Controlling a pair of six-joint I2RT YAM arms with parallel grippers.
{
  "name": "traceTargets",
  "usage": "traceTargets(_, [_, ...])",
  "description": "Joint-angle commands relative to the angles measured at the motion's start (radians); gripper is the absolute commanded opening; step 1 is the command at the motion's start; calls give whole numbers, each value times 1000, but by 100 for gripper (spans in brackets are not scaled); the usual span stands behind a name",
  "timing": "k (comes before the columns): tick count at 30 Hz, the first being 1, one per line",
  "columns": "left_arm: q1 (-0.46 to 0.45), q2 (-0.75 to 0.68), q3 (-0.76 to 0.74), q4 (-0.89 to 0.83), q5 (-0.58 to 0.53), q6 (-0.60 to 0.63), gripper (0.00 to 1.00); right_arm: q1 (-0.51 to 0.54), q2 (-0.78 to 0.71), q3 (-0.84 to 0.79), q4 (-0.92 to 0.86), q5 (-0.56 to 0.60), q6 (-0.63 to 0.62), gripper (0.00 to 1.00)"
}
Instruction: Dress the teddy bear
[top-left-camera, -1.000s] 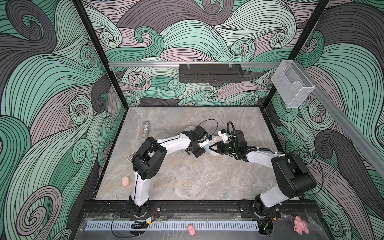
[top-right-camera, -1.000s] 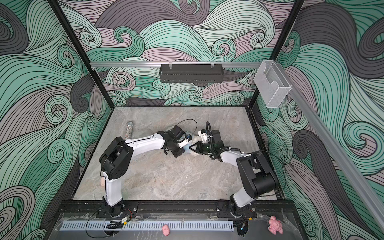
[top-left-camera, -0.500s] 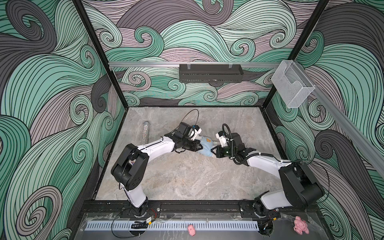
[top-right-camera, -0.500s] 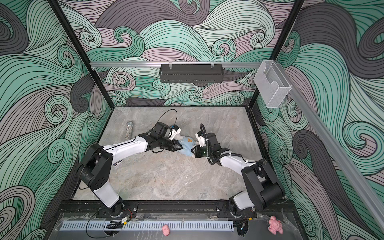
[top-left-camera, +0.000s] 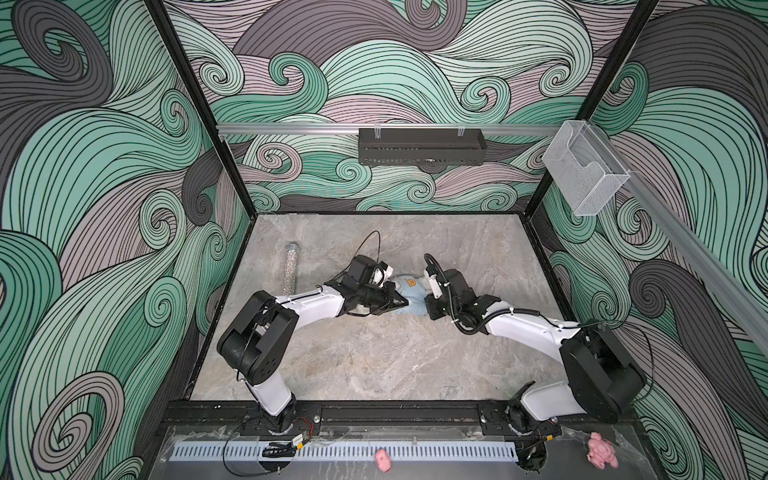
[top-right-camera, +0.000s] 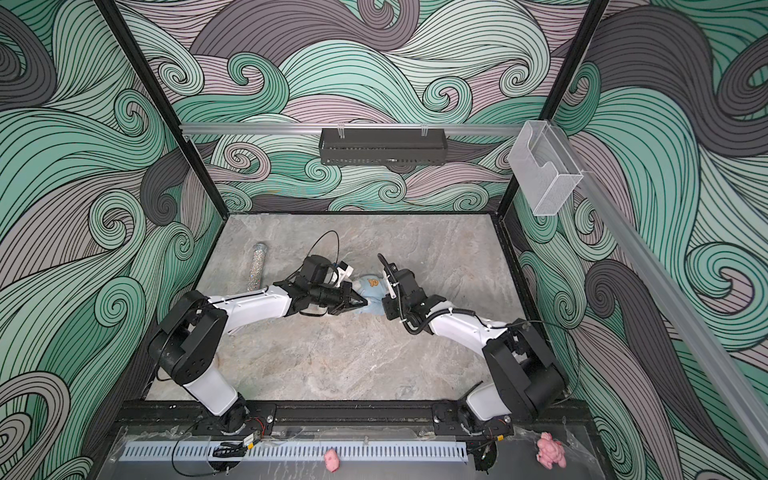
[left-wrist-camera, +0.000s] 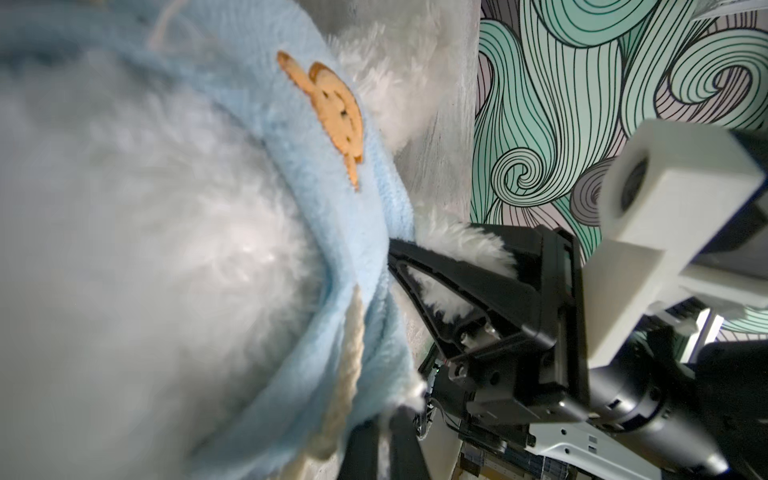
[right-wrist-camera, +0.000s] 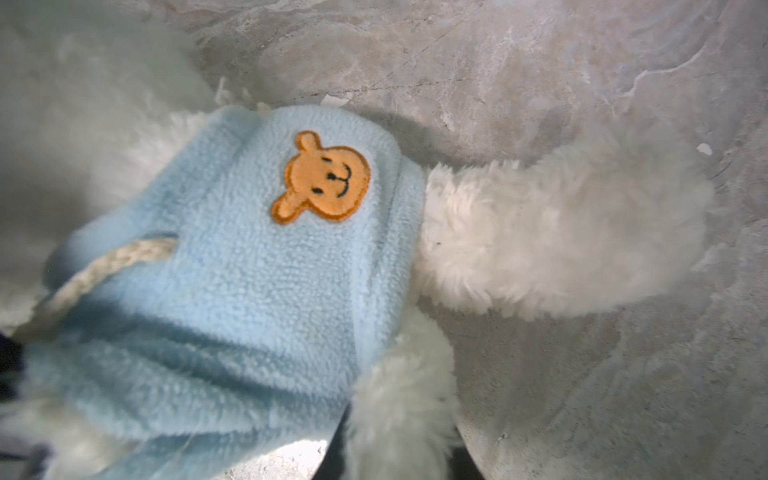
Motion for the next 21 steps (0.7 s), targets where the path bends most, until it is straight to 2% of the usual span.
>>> traceTargets(1, [-2,-68,39,-92,5,69,0,-4,-32,3,-78,56,-23,27])
traceTargets(4, [-1,-81,28,-133,-48,108,0,-4,-120,1,-62,-4,-27,41])
traceTargets(12, [-22,-86,21,-163,-125,133,0,33,-305,23,-104,-102,-77,64])
traceTargets(17, [-33,-79,26,-150,-128,115,0,121,-362,-3,-71,-107,-91,68])
traceTargets(21, [-39,-78,23,-121,-107,80,0,167,-310,-93,103,-154,2,62])
